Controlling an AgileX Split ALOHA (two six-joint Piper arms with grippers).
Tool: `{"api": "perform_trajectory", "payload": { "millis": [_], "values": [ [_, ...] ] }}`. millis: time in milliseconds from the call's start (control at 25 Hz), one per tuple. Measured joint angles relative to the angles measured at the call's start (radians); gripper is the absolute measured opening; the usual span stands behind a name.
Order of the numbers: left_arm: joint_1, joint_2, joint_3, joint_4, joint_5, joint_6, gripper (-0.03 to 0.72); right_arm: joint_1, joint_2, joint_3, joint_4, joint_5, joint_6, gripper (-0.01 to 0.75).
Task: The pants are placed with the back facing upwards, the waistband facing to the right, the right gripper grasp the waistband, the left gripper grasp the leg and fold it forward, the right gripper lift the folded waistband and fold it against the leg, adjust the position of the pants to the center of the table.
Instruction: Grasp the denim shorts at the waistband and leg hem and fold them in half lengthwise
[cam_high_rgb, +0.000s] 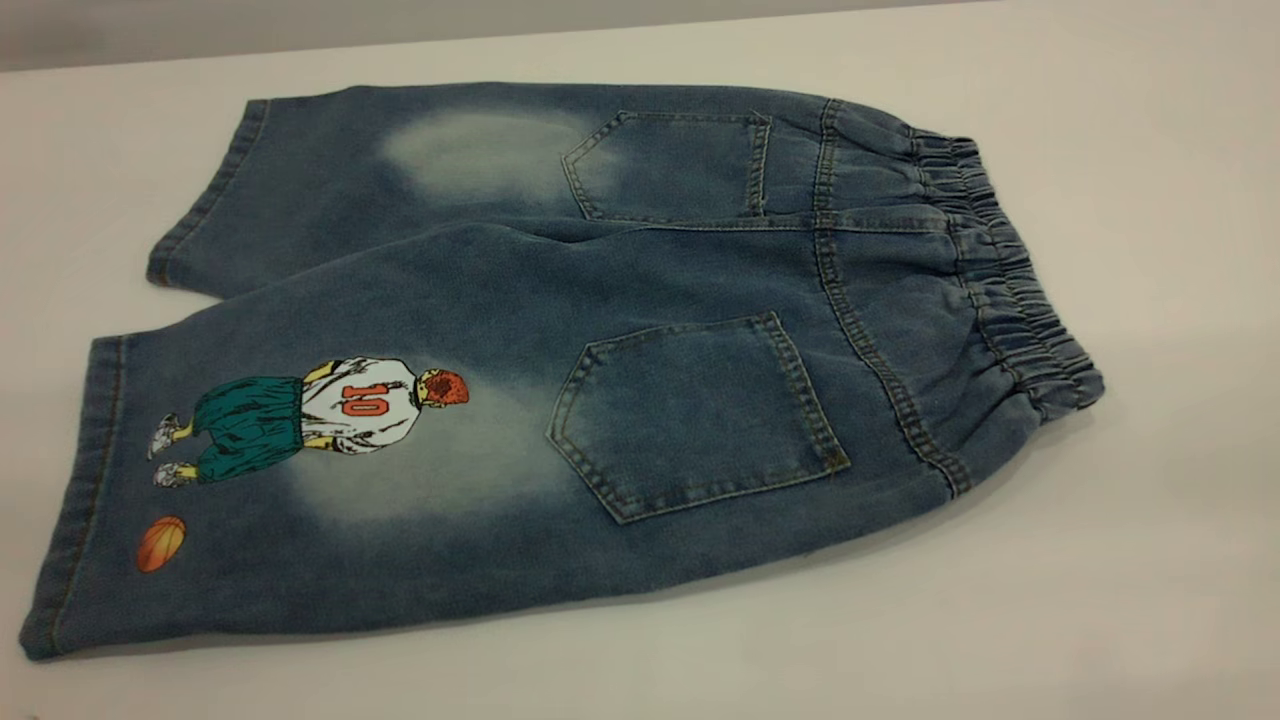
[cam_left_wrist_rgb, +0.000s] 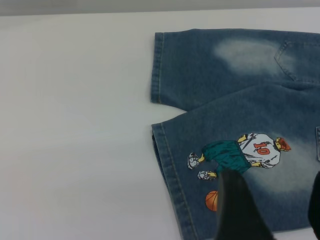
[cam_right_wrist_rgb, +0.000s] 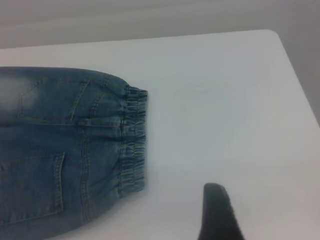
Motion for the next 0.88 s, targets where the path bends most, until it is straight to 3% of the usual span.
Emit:
{"api": "perform_trajectory", "payload": {
  "millis": [880],
  "values": [
    [0.000,0.000,0.000,0.000,0.000,0.000,0.326,0.000,0.000,0.000,0.032,0.000,-0.004,0.373]
  ]
}}
